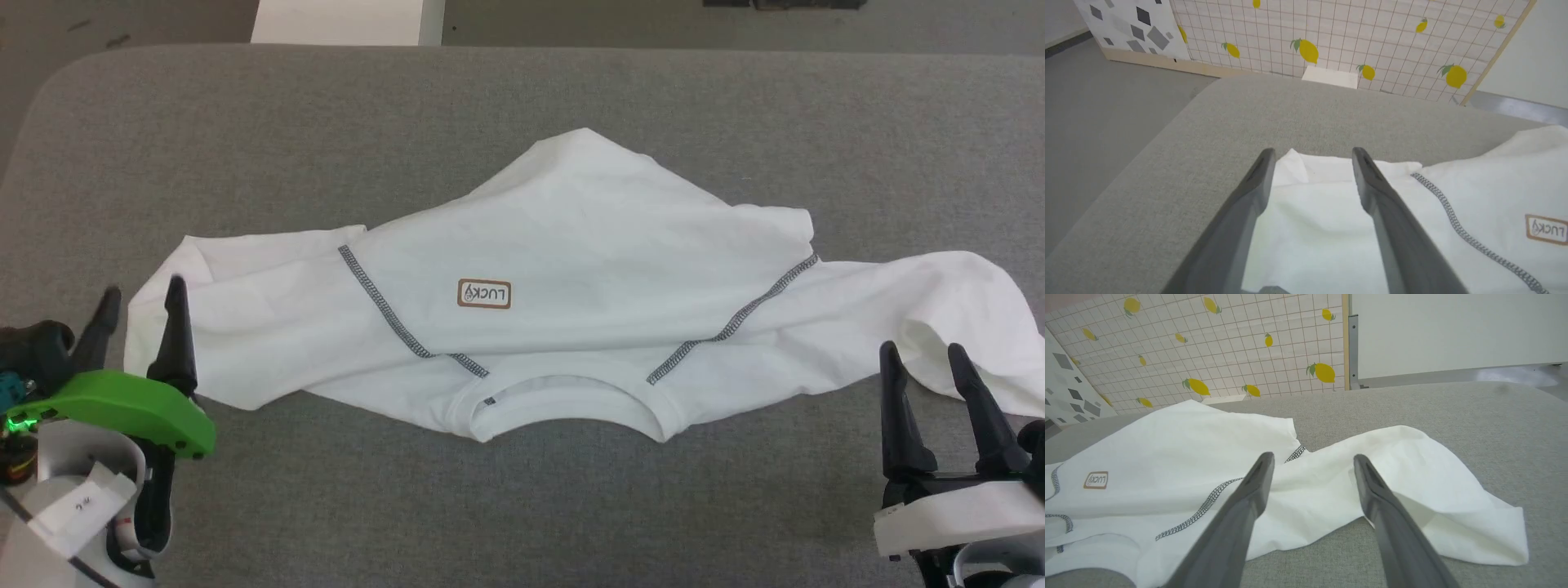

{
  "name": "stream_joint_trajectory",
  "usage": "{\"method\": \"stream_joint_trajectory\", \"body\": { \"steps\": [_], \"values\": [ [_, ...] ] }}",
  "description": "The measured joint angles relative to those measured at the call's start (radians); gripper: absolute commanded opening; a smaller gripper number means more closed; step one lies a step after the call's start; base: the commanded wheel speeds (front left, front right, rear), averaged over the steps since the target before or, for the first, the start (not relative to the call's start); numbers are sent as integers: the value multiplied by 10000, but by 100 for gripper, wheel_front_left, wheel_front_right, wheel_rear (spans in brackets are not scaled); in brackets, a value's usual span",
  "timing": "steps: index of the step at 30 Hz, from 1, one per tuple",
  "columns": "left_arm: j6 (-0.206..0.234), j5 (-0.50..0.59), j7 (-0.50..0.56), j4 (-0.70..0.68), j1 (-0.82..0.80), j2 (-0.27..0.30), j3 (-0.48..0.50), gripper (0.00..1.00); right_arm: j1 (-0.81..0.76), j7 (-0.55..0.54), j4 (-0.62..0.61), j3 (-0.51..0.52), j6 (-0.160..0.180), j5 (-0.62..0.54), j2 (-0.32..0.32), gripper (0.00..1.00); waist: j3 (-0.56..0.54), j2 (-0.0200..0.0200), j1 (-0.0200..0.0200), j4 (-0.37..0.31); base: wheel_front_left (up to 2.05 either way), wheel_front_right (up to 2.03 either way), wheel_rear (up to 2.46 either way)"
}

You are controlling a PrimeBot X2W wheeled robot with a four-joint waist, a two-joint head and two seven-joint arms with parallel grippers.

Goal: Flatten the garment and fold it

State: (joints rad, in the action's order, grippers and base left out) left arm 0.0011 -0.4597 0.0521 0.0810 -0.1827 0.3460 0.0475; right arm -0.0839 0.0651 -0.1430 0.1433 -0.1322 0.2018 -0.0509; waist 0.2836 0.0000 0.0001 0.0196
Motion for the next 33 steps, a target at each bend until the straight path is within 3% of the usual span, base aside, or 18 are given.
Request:
{"method": "stream_joint_trajectory", "body": {
  "steps": [3, 8, 14, 20, 27, 33],
  "values": [
    [2, 144, -924, -922, 22, -219, -54, 100, -1, 59, 36, 46, 0, 15, 0, 100, -165, 0, 0, 13, 0, 0, 0],
    [-15, 431, -2374, -2489, 728, -1058, -612, 100, -1, 213, 82, 31, 0, 107, 0, 100, -432, 0, 0, 50, 0, 0, 0],
    [-33, 654, -2938, -2874, 2101, -2100, -1388, 100, -5, 339, 196, -67, 0, 207, 2, 100, -609, 0, 0, 12, 0, 0, 0],
    [-42, 1269, -3047, -1776, 3103, -2336, -1983, 100, -69, 499, 458, -35, 0, 368, 0, 100, -815, 0, 0, -24, 0, 0, 0],
    [-44, 1210, -3049, -1085, 3463, -2468, -2079, 100, -234, 585, 564, 4, 0, 479, 0, 100, -1068, 0, -1, 19, 0, 0, 0],
    [-224, 1708, -1632, -1035, 3284, -1653, -2462, 100, -239, 585, 548, -17, 0, 491, 0, 100, -1047, 0, 0, 85, 0, 0, 0]
  ]
}}
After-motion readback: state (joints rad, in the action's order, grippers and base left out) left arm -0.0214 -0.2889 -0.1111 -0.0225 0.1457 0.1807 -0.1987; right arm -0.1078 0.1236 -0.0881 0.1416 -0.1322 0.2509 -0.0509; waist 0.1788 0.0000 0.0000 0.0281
